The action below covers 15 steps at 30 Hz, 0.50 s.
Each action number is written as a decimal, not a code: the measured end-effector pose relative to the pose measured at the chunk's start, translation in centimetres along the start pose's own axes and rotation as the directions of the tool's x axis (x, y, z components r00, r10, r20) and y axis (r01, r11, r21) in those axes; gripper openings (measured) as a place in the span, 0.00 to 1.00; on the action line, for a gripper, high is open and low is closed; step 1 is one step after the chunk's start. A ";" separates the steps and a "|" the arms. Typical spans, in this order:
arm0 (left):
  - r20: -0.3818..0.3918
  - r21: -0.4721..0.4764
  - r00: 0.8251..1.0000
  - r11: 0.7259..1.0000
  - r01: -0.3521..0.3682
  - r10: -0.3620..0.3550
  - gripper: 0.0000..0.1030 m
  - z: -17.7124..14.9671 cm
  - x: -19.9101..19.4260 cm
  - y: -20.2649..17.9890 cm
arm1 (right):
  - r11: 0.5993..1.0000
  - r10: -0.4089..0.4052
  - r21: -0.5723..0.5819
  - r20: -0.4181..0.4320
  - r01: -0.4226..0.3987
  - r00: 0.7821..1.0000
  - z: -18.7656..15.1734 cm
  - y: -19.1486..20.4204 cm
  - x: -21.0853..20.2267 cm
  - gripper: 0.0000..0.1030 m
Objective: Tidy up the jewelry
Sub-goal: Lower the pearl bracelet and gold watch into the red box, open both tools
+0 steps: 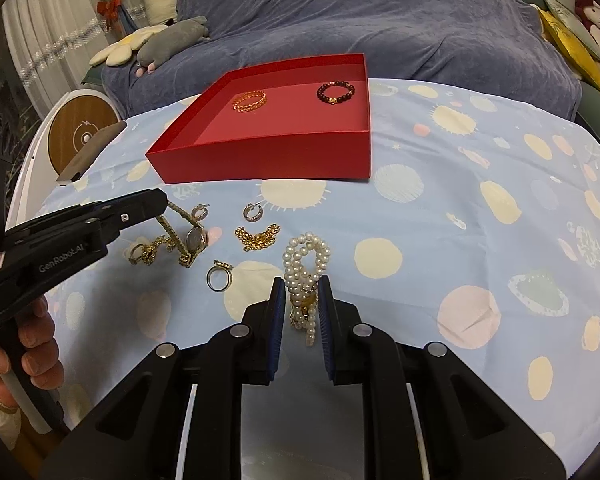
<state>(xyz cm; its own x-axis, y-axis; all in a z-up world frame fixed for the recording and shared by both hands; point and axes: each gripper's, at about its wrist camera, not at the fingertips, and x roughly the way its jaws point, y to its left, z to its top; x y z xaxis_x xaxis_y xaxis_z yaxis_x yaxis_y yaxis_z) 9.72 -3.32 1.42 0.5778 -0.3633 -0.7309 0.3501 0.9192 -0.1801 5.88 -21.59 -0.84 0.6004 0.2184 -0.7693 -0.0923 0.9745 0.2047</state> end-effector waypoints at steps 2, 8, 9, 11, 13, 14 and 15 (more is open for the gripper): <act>0.018 -0.016 1.000 1.000 0.012 -0.011 0.09 0.5 -0.9 0.4 | 1.000 0.003 -0.001 0.012 -0.003 1.000 0.4 0.3 -0.2 0.15; 0.091 -0.051 0.996 0.999 0.017 -0.012 0.09 2.3 -3.9 1.7 | 0.999 0.029 0.025 0.058 -0.031 0.998 2.4 0.7 -1.3 0.16; 0.108 -0.054 0.994 0.998 0.013 -0.007 0.09 2.8 -4.4 1.9 | 0.999 0.034 0.034 0.067 -0.036 0.997 3.0 0.6 -1.6 0.16; 0.134 -0.054 0.991 0.999 0.003 0.005 0.09 4.1 -5.2 2.2 | 0.998 0.038 0.039 0.086 -0.041 0.996 4.5 0.6 -2.1 0.16; 0.157 -0.059 0.988 0.998 -0.002 0.011 0.09 5.6 -5.7 2.7 | 0.999 0.032 0.024 0.111 -0.035 0.993 6.4 0.7 -2.6 0.16; 0.165 -0.063 0.986 0.998 -0.001 0.011 0.09 6.3 -5.9 3.0 | 0.999 0.031 0.016 0.126 -0.033 0.992 7.5 0.7 -2.8 0.16; 0.173 -0.062 0.985 0.998 0.001 0.010 0.09 7.2 -5.9 3.1 | 0.999 0.033 0.007 0.142 -0.034 0.989 8.7 0.7 -2.9 0.16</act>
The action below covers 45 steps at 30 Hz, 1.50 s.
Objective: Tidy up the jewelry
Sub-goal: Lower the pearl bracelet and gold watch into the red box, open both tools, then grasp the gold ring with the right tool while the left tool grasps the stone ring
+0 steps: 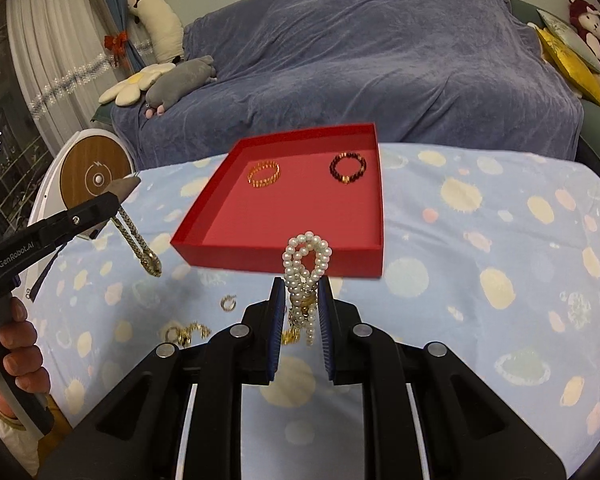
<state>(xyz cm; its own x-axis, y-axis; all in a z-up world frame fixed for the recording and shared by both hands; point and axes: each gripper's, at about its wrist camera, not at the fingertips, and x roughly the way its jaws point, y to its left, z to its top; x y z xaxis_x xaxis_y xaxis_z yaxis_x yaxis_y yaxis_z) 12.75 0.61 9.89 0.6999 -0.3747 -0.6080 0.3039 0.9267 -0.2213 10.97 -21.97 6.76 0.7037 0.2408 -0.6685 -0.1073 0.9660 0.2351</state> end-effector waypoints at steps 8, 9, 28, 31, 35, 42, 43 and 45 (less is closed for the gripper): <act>-0.010 0.015 0.999 0.999 -0.034 0.034 0.09 4.4 5.5 1.2 | 1.000 -0.025 0.013 0.006 0.025 1.000 6.2 -1.7 5.9 0.16; -0.018 0.018 0.999 0.999 -0.037 0.037 0.09 4.5 6.6 1.4 | 1.000 -0.022 0.019 -0.006 0.022 1.000 6.4 -2.0 6.9 0.16; 0.000 -0.081 0.991 0.988 -0.132 0.132 0.60 5.5 10.4 4.6 | 0.996 -0.031 0.082 -0.007 0.032 0.999 6.1 -4.3 8.5 0.46; 0.016 -0.094 0.990 0.986 -0.135 0.137 0.64 5.0 7.1 4.8 | 0.997 -0.015 0.078 0.004 0.014 1.000 4.5 -4.1 4.8 0.50; 0.020 -0.091 0.990 0.986 -0.140 0.142 0.67 3.6 3.1 4.6 | 0.997 0.011 0.078 0.014 -0.012 1.000 1.9 -3.8 0.8 0.52; -0.023 -0.104 0.983 0.978 -0.182 0.181 0.72 -2.5 -0.7 5.0 | 0.998 -0.006 0.067 -0.004 0.006 1.000 -4.2 -2.8 -2.4 0.54; -0.041 -0.114 0.982 0.976 -0.186 0.182 0.72 -3.5 -0.8 5.3 | 0.998 -0.006 0.062 -0.014 0.007 1.000 -4.9 -2.6 -2.3 0.54; -0.069 -0.128 0.980 0.973 -0.194 0.186 0.72 -5.2 -0.8 5.5 | 0.999 -0.019 0.044 -0.030 0.020 0.999 -6.1 -2.2 -1.8 0.54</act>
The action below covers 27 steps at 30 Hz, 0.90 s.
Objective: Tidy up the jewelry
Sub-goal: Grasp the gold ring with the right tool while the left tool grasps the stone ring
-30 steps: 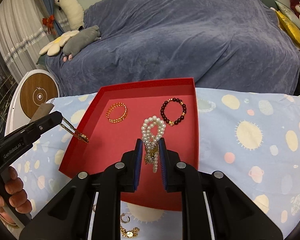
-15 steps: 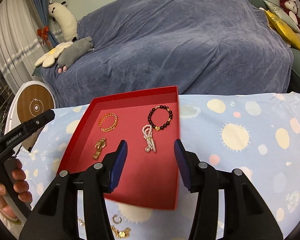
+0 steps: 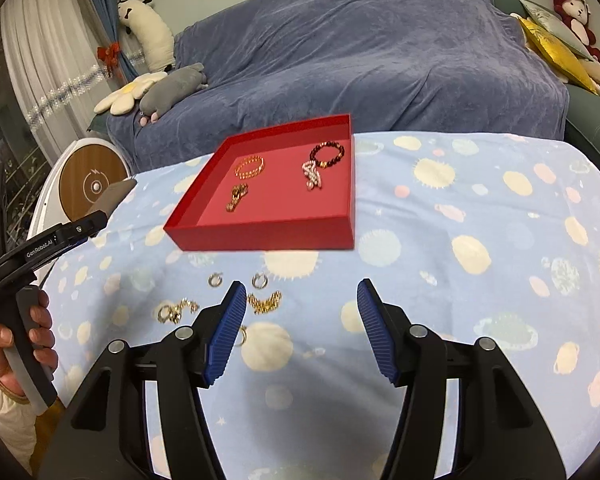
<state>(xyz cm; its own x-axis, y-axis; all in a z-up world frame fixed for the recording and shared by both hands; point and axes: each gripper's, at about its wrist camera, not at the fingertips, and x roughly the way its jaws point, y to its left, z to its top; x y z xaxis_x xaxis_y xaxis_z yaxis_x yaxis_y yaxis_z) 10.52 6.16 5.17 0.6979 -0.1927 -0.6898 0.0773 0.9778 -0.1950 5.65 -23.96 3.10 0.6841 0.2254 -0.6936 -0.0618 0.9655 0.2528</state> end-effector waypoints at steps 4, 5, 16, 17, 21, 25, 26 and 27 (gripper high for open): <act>-0.049 0.022 0.999 1.000 -0.005 0.006 0.72 -2.4 1.1 0.2 | 0.999 -0.010 -0.044 -0.047 0.008 0.999 -1.3 0.9 1.9 0.54; -0.057 0.036 0.998 0.999 -0.005 0.007 0.72 -2.9 1.4 0.0 | 0.999 -0.005 -0.045 -0.059 0.003 0.998 -1.9 1.2 2.2 0.54; -0.116 0.117 0.993 0.993 -0.007 0.021 0.72 -5.5 3.0 -0.3 | 0.995 0.029 -0.096 -0.125 -0.041 0.992 -3.2 3.0 3.9 0.54; -0.120 0.122 0.993 0.993 -0.007 0.022 0.72 -5.7 3.1 -0.3 | 0.994 0.030 -0.101 -0.131 -0.043 0.991 -3.4 3.2 4.1 0.54; -0.135 0.140 0.990 0.990 -0.006 0.025 0.72 -6.1 3.2 -0.4 | 0.990 0.039 -0.126 -0.155 -0.059 0.987 -3.7 4.2 5.1 0.51; -0.153 0.134 0.988 0.991 0.002 0.019 0.72 -6.3 3.3 -0.2 | 0.984 0.044 -0.164 -0.171 -0.073 0.984 -4.0 5.5 6.3 0.47; -0.155 0.133 0.988 0.991 0.001 0.020 0.72 -6.4 3.3 -0.1 | 0.983 0.045 -0.168 -0.175 -0.074 0.984 -4.0 5.7 6.6 0.46; -0.157 0.132 0.987 0.991 0.001 0.020 0.72 -6.5 3.3 0.0 | 0.983 0.046 -0.169 -0.179 -0.077 0.983 -4.0 5.8 6.9 0.45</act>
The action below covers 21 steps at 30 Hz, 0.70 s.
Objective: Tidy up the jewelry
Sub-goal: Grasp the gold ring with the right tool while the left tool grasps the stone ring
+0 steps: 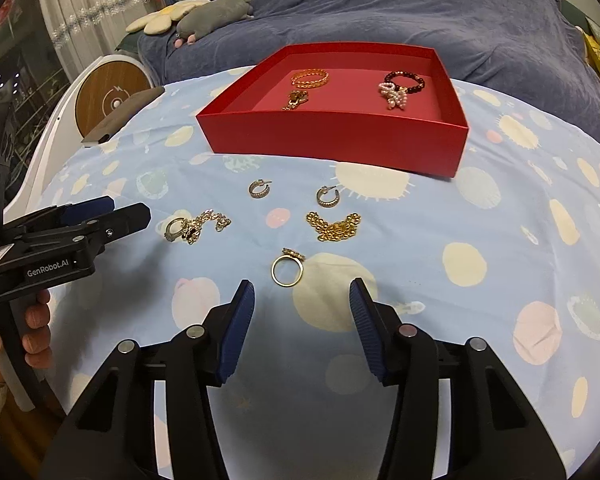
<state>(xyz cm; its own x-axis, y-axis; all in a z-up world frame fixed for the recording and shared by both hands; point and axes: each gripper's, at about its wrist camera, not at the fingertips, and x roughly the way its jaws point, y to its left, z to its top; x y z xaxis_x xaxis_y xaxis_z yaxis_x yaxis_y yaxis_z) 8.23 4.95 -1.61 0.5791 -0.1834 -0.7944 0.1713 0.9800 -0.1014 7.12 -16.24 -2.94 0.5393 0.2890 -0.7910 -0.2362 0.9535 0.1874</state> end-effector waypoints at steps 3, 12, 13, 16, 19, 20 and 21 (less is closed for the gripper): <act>-0.006 -0.001 1.000 1.000 0.000 0.000 0.72 -0.3 0.1 0.3 | 1.000 -0.003 0.005 -0.006 0.003 1.000 0.4 0.2 1.1 0.43; -0.038 0.014 0.999 1.000 0.007 -0.007 0.72 -1.7 0.6 0.7 | 0.999 -0.048 -0.025 0.003 0.048 0.999 1.1 1.0 2.6 0.26; -0.041 0.018 0.999 1.000 0.007 -0.006 0.72 -1.9 0.7 0.7 | 0.998 -0.061 -0.031 0.007 0.061 0.998 1.1 1.0 2.6 0.20; -0.043 0.023 0.999 1.000 0.010 -0.009 0.72 -2.0 0.9 0.6 | 0.998 -0.061 -0.015 0.004 0.061 0.998 1.1 0.7 2.4 0.18; -0.034 0.041 0.999 0.999 0.014 -0.012 0.72 -1.8 1.0 0.0 | 0.999 -0.053 0.002 -0.001 0.053 0.999 1.1 0.5 2.2 0.18; -0.027 0.048 1.000 0.999 0.015 -0.014 0.72 -1.7 1.1 -0.4 | 0.999 -0.051 0.003 0.001 0.051 0.999 1.1 0.5 2.0 0.18; -0.021 0.055 1.000 0.998 0.014 -0.013 0.71 -1.6 1.2 -0.6 | 0.999 -0.049 0.005 0.002 0.049 0.999 1.0 0.5 1.9 0.18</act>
<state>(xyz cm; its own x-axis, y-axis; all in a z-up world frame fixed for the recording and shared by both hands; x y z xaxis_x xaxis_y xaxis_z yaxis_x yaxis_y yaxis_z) 7.50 4.23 -3.43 0.5597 -0.1940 -0.8057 0.2231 0.9716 -0.0789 8.89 -15.15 -3.78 0.5517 0.2419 -0.7982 -0.2056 0.9669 0.1510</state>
